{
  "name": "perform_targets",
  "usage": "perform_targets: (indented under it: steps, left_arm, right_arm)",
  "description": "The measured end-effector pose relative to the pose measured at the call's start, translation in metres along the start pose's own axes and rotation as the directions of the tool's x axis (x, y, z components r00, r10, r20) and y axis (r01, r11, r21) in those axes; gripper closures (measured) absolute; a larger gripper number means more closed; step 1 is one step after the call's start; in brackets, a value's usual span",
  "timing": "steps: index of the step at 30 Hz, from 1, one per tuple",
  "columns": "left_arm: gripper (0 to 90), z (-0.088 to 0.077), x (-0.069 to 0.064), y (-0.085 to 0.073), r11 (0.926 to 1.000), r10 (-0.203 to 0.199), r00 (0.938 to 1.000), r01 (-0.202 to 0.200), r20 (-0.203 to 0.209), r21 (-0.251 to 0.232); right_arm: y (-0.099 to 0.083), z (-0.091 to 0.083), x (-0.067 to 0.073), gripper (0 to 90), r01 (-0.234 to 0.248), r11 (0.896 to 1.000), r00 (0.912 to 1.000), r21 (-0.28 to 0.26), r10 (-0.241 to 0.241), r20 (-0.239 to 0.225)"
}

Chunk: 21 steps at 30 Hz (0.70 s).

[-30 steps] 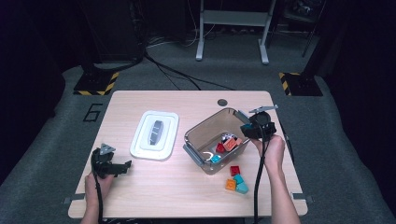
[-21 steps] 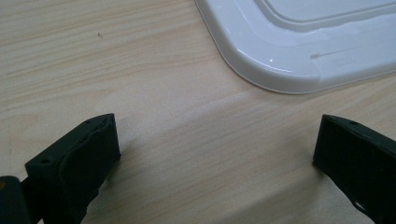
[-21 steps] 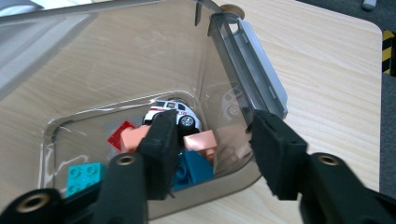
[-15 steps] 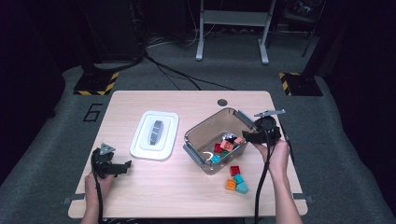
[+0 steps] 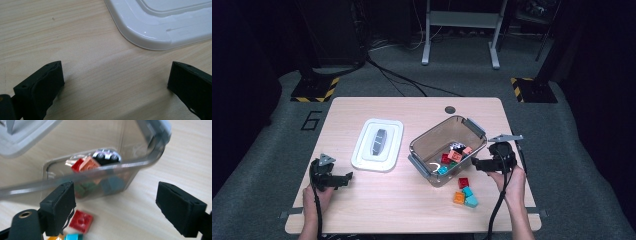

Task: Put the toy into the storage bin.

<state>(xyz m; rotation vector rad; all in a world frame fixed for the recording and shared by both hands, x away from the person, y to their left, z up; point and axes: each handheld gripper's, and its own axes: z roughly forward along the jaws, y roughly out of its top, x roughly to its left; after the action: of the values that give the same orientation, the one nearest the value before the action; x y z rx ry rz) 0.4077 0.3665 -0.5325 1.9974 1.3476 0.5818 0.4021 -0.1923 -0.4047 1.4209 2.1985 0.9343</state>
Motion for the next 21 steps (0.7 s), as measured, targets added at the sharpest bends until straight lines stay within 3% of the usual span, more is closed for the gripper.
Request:
perform_targets:
  steps: [13, 16, 21]
  left_arm:
    - [0.3, 0.000, 0.000, 0.000, 1.0000, 0.000, 1.0000, 0.000, 0.000, 0.000]
    - [0.3, 0.000, 0.000, 0.000, 1.0000, 0.000, 1.0000, 0.000, 0.000, 0.000]
    - [0.3, 0.000, 0.000, 0.000, 1.0000, 0.000, 1.0000, 0.000, 0.000, 0.000]
  right_arm:
    - [-0.063, 0.014, 0.005, 0.0, -0.012, 0.997, 0.9968, 0.073, 0.018, -0.077]
    - [-0.077, 0.017, 0.009, 1.0, -0.016, 0.997, 0.9950, 0.078, 0.023, -0.097]
    - [-0.096, 0.019, 0.021, 12.5, -0.034, 0.996, 0.9906, 0.079, 0.044, -0.130]
